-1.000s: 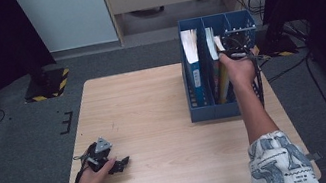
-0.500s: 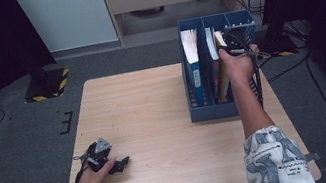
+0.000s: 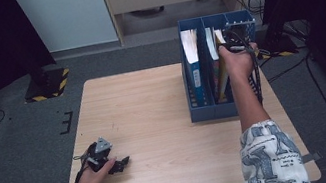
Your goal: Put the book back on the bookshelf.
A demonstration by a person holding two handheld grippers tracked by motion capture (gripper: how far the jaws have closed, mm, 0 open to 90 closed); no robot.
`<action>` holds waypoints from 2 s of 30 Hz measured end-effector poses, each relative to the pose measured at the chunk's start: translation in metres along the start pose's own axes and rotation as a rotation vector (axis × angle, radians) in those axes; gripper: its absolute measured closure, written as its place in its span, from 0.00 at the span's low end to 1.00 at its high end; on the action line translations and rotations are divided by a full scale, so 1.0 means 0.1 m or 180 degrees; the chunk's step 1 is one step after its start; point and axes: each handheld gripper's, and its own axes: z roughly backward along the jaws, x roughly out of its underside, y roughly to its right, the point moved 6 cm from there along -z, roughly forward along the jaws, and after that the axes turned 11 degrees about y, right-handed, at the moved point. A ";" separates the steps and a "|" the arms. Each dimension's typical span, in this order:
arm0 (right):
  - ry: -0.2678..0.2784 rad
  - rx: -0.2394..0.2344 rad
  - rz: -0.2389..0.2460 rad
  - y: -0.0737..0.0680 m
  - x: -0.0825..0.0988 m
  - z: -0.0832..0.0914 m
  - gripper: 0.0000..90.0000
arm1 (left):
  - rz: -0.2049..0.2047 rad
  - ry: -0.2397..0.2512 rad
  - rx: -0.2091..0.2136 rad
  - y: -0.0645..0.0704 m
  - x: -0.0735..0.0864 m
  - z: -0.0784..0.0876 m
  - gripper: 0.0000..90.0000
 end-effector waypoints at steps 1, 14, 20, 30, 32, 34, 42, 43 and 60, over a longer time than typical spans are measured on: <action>0.0000 -0.0004 0.0004 0.01 0.00 -0.01 0.83 | 0.0000 -0.0001 0.0000 0.00 0.00 0.00 0.00; -0.0028 0.0032 0.0051 0.00 0.02 -0.08 0.84 | -0.0001 0.0001 0.0001 0.00 0.00 0.00 0.00; -0.0034 0.0042 0.0125 -0.02 0.02 -0.10 0.83 | -0.0002 0.0001 0.0003 0.00 0.00 0.00 0.00; -0.0034 0.0041 0.0186 -0.04 0.02 -0.10 0.83 | -0.0001 0.0000 0.0003 0.00 0.00 0.00 0.00; -0.0034 0.0038 0.0197 -0.05 0.02 -0.10 0.83 | -0.0001 0.0000 0.0003 0.00 0.00 0.00 0.00; -0.0029 0.0032 0.0216 -0.06 0.02 -0.10 0.83 | -0.0002 0.0000 0.0003 0.00 0.00 0.00 0.00; -0.0031 0.0021 0.0218 -0.07 0.03 -0.10 0.83 | -0.0001 0.0000 0.0003 0.00 0.00 -0.01 0.00; -0.0033 0.0019 0.0221 -0.07 0.03 -0.10 0.83 | -0.0001 0.0000 0.0004 0.00 0.00 -0.01 0.00; -0.0014 -0.0090 0.0087 -0.05 0.03 -0.05 0.75 | 0.0002 0.0001 0.0002 0.01 -0.01 -0.01 0.00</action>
